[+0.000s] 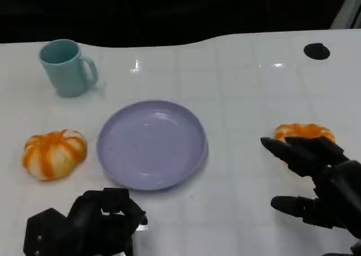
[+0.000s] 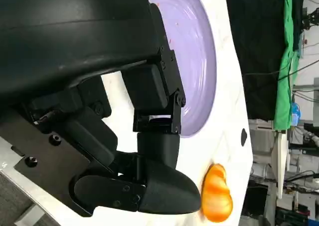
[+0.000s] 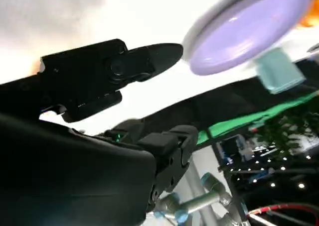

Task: Grasp the bread from the table and place it into the plate.

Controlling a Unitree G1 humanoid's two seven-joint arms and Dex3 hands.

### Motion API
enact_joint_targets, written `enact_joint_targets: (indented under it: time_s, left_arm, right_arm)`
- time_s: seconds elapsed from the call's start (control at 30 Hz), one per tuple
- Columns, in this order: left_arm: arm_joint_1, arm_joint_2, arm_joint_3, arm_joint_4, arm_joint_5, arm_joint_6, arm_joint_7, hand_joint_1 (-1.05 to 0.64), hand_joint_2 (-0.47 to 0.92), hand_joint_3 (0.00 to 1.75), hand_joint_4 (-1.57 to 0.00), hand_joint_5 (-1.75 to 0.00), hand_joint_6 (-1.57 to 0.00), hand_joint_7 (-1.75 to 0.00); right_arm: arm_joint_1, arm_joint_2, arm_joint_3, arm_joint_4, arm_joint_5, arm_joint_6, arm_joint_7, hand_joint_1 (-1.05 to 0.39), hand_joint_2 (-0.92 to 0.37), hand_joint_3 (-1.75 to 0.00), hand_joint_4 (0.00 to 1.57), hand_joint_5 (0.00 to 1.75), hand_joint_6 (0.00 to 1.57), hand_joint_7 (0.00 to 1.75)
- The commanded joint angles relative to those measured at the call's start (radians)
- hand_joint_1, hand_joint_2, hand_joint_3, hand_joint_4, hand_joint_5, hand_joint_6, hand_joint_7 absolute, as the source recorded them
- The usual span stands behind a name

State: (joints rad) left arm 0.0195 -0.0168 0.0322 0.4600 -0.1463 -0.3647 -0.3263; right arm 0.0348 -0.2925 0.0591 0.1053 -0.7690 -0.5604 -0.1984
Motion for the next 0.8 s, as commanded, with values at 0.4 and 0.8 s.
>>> enact_joint_targets:
  time_s: [0.4,0.8]
  left_arm:
    - [0.001,0.003,-0.004,0.007,0.006,-0.003,0.007,-1.05,0.55,0.66,-1.57,-1.22,-1.43,-0.8]
    - [0.012,-0.002,-0.01,-0.005,0.013,-0.013,0.014,-1.05,0.56,0.66,-1.57,-1.22,-1.42,-0.8]
  right_arm:
    - [-0.129,-0.083,0.118,0.037,-0.273,0.365,-0.085,-0.72,-0.9,-0.02,0.0,0.32,0.2,0.01]
    - [-0.273,-0.096,0.209,0.234,-0.252,0.468,-0.113,-0.72,-0.89,0.0,0.0,0.35,0.19,0.01]
